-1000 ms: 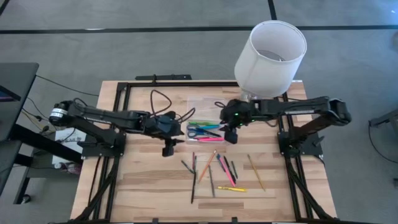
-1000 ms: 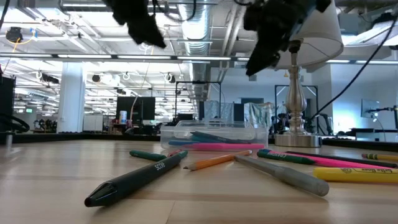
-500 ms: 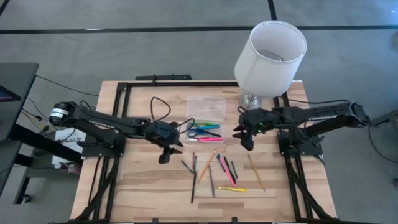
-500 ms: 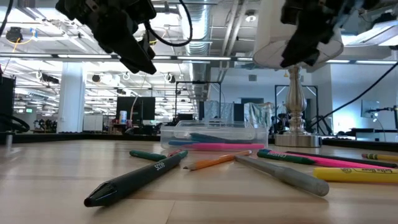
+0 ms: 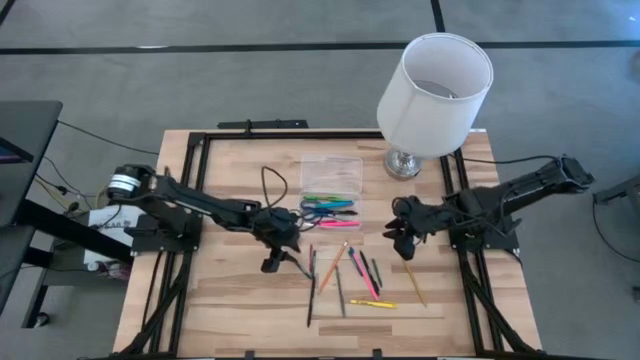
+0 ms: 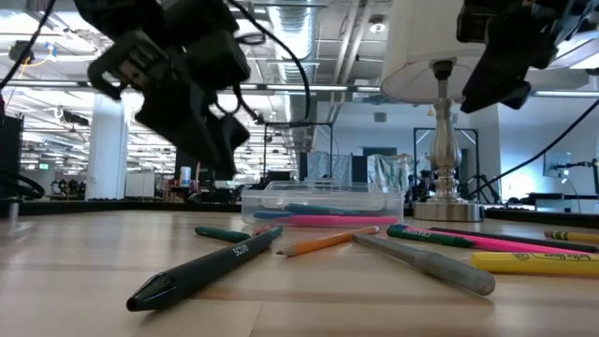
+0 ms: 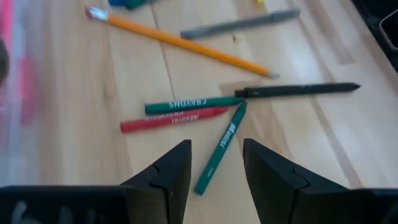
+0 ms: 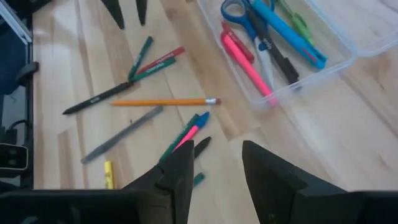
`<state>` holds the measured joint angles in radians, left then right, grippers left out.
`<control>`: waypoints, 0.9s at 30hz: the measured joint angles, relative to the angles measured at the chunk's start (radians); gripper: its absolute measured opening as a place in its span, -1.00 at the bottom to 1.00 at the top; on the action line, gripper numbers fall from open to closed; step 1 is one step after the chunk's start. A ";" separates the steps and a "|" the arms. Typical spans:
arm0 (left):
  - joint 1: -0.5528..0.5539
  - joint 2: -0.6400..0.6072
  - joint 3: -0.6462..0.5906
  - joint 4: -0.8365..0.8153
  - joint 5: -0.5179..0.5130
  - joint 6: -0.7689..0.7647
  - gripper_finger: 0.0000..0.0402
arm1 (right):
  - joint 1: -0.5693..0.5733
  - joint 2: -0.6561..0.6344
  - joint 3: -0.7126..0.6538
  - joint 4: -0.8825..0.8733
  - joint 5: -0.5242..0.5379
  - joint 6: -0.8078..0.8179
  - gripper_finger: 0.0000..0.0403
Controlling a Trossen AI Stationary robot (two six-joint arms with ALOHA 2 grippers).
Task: Pick & place school supplies into a supply box
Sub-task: Put the green crayon into the transparent supply box
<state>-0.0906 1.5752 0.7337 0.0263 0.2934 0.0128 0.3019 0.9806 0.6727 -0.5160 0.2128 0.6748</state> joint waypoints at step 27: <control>-0.080 0.192 0.082 -0.085 -0.119 0.168 -0.50 | 0.250 0.001 0.000 -0.088 0.121 0.347 -0.37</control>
<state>-0.1708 1.7676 0.8158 -0.0591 0.1744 0.1804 0.5517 0.9817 0.6724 -0.6036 0.3337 1.0215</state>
